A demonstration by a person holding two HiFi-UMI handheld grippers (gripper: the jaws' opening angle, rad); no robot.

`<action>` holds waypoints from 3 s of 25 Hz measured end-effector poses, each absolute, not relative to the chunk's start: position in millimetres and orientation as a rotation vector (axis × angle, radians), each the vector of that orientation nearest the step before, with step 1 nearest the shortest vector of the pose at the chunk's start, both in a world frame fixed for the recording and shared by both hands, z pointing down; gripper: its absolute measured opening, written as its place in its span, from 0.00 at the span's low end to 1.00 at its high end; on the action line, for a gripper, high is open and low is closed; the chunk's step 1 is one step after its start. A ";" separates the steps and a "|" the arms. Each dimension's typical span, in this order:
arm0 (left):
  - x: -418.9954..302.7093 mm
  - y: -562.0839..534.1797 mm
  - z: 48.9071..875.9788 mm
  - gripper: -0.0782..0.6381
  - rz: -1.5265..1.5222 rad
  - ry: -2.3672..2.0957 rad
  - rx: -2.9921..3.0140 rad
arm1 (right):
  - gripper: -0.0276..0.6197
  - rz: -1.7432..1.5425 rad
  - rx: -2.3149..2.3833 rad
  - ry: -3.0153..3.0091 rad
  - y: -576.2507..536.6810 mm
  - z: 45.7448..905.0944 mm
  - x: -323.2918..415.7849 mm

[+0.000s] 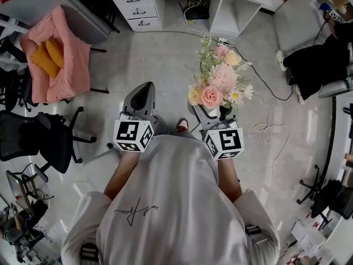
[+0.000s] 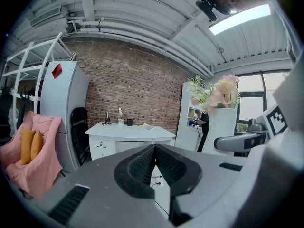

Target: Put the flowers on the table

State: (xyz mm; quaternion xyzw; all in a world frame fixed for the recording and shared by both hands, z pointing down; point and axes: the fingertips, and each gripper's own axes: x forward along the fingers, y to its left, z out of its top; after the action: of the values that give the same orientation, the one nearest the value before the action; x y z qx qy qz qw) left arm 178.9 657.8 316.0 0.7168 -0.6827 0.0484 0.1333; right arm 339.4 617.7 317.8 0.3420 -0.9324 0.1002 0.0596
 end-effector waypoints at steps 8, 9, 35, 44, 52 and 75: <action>147.9 644.2 330.3 0.12 0.170 -2.010 2.015 | 0.66 0.329 0.946 -2.829 586.7 327.2 313.4; 139.7 641.3 331.2 0.12 0.170 -2.010 2.012 | 0.66 0.329 0.944 -2.828 582.6 327.2 306.7; -62.3 492.1 318.3 0.12 0.082 -1.906 2.129 | 0.66 0.259 1.125 -2.789 443.0 294.4 124.9; -109.1 473.9 321.8 0.12 0.062 -1.873 2.148 | 0.66 0.260 1.172 -2.796 422.4 284.8 78.4; -126.4 461.4 331.7 0.12 0.063 -1.854 2.129 | 0.66 0.282 1.195 -2.778 403.5 291.0 64.6; -126.0 255.6 320.0 0.12 0.145 -1.861 2.146 | 0.66 0.376 1.243 -2.809 196.2 302.0 73.8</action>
State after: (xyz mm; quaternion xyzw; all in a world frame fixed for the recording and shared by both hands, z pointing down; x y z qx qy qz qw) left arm -126.0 255.6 320.0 0.7463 -0.6470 0.0505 0.1481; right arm 73.8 196.2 302.0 0.4015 -0.9075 0.1214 0.0237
